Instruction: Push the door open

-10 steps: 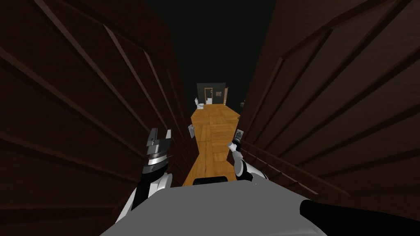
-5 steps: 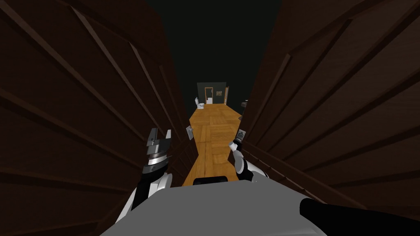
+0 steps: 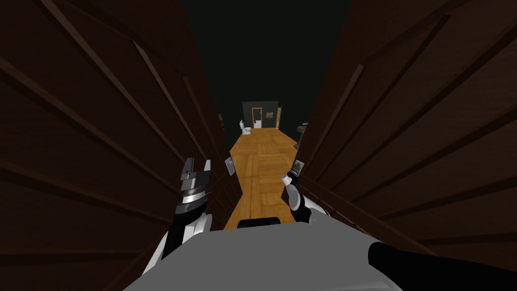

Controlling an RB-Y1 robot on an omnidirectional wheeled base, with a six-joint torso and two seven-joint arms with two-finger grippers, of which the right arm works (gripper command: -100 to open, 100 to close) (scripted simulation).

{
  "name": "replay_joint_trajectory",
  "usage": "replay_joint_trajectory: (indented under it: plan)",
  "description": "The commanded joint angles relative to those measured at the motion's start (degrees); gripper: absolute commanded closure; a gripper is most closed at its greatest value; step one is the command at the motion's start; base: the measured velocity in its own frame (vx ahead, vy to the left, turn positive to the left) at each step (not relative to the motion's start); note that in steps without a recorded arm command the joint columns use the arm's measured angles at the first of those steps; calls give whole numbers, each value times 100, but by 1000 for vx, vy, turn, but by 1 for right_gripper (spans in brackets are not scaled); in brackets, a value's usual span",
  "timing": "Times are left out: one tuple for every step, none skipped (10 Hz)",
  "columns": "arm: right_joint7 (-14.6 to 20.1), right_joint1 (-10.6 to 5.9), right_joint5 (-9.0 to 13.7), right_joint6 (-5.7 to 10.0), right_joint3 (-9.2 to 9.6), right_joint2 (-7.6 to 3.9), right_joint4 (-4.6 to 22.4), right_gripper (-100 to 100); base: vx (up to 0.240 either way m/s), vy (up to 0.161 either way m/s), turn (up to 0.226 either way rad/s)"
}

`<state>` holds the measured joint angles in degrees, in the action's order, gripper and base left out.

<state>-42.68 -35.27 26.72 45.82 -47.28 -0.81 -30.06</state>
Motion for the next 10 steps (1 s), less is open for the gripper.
replay_joint_trajectory:
  plan:
    - [-63,71,19,-47,-44,20,-261,100,54,-21,-11]
    - [-216,0,133,155,-198,160,-175,100,120,-42,14]
    - [-216,0,133,155,-198,160,-175,100,117,-54,5]
    - [-246,-15,155,195,-229,200,-158,100,78,-50,-4]
    - [-326,-52,214,300,-309,337,-114,100,98,-86,1]
    - [-266,-13,182,235,-265,273,-94,100,46,-42,11]
    - [-331,-15,238,319,-363,116,-116,100,83,-37,36]
    - [-348,-16,254,338,-391,76,-123,100,124,-65,-2]
    - [-386,-17,291,384,-458,4,-142,100,141,-71,-11]
    - [-429,-18,332,433,-532,-49,-162,100,178,-96,-6]
